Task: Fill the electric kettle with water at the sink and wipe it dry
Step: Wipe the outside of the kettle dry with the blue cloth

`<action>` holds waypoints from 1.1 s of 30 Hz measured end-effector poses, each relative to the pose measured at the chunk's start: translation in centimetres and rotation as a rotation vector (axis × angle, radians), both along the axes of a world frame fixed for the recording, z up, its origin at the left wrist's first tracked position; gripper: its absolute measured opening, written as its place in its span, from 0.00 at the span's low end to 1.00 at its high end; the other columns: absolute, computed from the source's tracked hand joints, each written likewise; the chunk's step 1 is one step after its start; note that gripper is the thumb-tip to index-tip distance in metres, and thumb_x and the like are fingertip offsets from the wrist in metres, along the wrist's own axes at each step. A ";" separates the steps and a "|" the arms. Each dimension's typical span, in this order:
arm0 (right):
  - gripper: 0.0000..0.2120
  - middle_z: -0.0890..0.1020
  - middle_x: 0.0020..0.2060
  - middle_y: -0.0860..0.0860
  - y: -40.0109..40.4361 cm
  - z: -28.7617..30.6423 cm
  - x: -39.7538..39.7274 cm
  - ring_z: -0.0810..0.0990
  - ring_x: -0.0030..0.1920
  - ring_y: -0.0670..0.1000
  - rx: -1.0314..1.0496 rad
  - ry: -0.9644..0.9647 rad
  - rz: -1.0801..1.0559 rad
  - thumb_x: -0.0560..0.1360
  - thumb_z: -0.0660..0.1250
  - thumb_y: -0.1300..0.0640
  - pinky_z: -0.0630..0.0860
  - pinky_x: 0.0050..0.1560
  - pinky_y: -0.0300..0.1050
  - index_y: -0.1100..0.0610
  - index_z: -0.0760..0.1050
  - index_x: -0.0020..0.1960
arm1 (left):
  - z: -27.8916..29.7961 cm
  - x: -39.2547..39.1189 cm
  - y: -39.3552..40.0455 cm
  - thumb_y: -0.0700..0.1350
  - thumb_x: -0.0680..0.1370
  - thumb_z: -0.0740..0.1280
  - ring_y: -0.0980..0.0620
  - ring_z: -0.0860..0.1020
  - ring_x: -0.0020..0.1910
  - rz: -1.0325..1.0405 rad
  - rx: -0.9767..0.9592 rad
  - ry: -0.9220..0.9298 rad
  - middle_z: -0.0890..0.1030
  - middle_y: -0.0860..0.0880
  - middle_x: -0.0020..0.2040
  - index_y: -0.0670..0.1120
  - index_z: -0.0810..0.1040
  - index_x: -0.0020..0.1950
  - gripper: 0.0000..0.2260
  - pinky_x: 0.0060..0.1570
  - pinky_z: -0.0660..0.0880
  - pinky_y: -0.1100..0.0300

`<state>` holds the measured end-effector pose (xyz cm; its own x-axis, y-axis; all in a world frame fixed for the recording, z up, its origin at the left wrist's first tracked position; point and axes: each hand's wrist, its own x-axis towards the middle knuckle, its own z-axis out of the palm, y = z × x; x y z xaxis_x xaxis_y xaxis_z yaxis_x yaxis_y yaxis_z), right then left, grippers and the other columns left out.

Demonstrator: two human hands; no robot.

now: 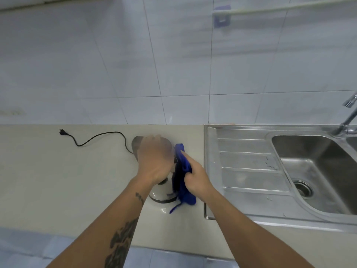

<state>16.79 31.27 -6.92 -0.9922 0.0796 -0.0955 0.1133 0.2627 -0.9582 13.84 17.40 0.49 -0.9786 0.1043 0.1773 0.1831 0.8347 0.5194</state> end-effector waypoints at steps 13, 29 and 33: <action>0.44 0.80 0.63 0.50 1.0 0.2 -0.9 0.78 0.62 0.55 0.136 -0.099 0.114 0.70 0.56 0.74 0.79 0.64 0.52 0.41 0.61 0.79 | 0.7 -1.0 -0.6 0.58 0.75 0.58 0.47 0.51 0.77 -0.057 -0.086 -0.061 0.59 0.50 0.76 0.45 0.57 0.77 0.34 0.75 0.51 0.46; 0.39 0.73 0.74 0.49 1.1 1.5 -1.1 0.72 0.73 0.52 0.130 0.196 0.095 0.69 0.53 0.68 0.68 0.75 0.51 0.48 0.64 0.79 | 1.0 -1.2 0.5 0.50 0.71 0.67 0.45 0.43 0.79 -0.122 -0.217 -0.111 0.49 0.47 0.81 0.43 0.47 0.80 0.43 0.77 0.48 0.46; 0.45 0.60 0.81 0.47 -0.2 -1.2 0.2 0.60 0.80 0.50 0.143 0.167 0.098 0.70 0.58 0.67 0.64 0.77 0.56 0.46 0.49 0.83 | 1.0 -1.4 -0.9 0.48 0.69 0.69 0.49 0.45 0.79 -0.237 -0.181 -0.114 0.50 0.51 0.80 0.46 0.50 0.80 0.44 0.77 0.52 0.50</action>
